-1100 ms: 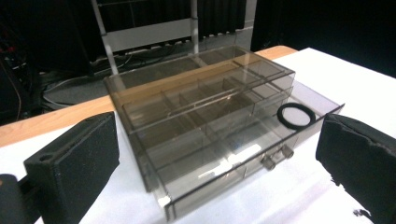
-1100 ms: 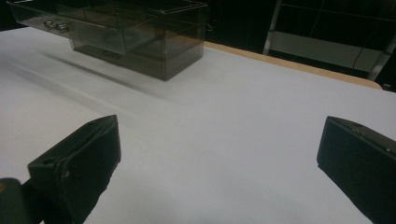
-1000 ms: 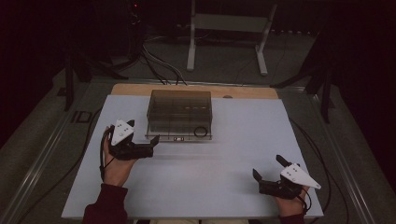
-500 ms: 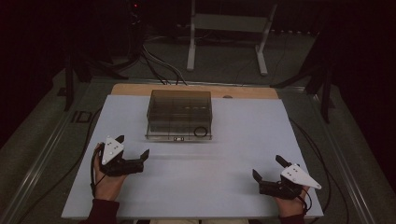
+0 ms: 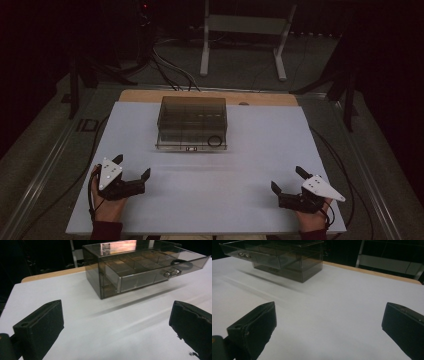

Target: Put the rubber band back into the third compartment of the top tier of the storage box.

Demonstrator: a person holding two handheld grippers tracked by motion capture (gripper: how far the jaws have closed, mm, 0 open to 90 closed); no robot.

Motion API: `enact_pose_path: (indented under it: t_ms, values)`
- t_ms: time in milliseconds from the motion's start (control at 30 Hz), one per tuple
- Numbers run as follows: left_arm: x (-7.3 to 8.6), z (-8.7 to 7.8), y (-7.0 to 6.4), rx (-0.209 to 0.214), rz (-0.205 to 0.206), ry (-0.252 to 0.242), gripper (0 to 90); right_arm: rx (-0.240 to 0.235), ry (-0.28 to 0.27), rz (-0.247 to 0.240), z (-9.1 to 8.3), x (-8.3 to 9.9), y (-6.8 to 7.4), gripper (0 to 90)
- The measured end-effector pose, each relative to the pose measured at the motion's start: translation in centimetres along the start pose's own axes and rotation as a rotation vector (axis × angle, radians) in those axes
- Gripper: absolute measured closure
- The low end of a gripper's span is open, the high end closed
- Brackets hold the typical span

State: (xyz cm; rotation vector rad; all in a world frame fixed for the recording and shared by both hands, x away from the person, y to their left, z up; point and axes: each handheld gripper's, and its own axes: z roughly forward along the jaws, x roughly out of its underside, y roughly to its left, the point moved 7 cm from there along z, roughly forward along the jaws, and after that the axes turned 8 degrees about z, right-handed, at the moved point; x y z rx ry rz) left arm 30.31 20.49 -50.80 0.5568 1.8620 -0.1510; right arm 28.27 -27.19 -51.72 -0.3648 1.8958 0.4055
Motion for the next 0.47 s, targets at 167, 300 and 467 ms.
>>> enact_pose_path:
  t_ms: [167,300,467]
  values:
    - [0.6,-0.3,0.6,-0.019,-0.007,0.009,0.5,-0.016,0.055,0.019,0.6,0.6,0.0,0.2]
    - [0.7,-0.3,0.7,-0.024,-0.01,0.018,0.5,-0.009,0.122,0.01,1.4,1.4,-0.1,0.2]
    - [1.8,0.4,1.2,-0.048,-0.034,0.11,0.4,0.01,0.259,0.039,2.8,3.0,-0.4,0.2]
